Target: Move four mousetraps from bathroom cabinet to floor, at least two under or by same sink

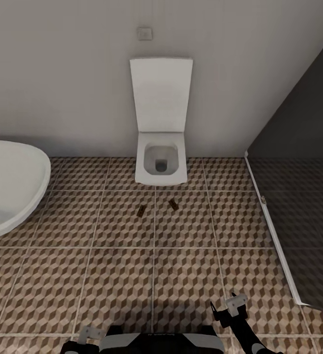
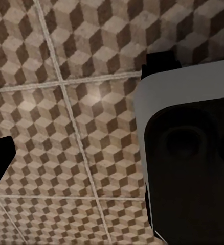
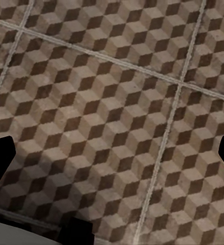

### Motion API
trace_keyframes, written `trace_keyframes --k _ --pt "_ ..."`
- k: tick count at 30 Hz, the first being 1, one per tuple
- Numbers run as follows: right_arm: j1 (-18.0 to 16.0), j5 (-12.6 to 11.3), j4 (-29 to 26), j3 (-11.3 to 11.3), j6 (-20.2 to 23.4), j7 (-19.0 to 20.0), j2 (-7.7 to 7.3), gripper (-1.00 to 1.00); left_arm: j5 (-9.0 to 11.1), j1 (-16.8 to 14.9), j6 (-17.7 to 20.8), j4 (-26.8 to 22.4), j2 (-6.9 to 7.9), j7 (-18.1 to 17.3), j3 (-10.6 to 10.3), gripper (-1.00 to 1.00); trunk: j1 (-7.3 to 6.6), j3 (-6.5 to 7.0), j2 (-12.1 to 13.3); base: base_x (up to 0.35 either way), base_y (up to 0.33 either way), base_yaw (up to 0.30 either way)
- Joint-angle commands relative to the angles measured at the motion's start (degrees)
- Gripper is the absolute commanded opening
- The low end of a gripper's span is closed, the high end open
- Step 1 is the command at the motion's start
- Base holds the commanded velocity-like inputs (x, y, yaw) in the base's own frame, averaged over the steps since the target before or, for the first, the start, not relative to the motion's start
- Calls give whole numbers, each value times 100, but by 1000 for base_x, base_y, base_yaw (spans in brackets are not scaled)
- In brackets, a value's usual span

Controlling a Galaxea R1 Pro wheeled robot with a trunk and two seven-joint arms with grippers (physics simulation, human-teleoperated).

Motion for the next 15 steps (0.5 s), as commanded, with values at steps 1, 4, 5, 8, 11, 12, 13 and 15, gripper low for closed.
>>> trace_keyframes --k 1,4,5,8,11,12,13,15 --pt "-2 33 3 12 -12 -30 0 100 49 0 5 -11 4 29 -49 100 -22 16 39 0 0 0" --pt "-2 33 3 12 -11 -31 0 100 50 0 5 -11 1 29 -49 100 -88 70 159 0 0 0" --pt "-2 33 3 12 -11 -32 0 100 51 0 5 -11 0 29 -49 100 -110 88 200 0 0 0" --pt "-2 33 3 12 -11 -30 0 100 48 0 5 -11 -4 29 -49 100 -176 142 320 0 0 0" --pt "-2 33 3 12 -11 -30 0 100 47 -1 5 -11 -5 29 -49 100 -242 195 440 0 0 0" --pt "-2 33 3 12 -11 -30 0 100 47 -1 5 -11 -5 29 -49 100 -264 213 480 0 0 0" --pt "-2 33 3 12 -11 -30 0 100 47 -1 5 -11 -5 29 -49 100 -286 231 520 0 0 0" --pt "-2 33 4 12 -11 -30 0 100 46 0 5 -11 -5 29 -49 100 -330 267 601 0 0 0"
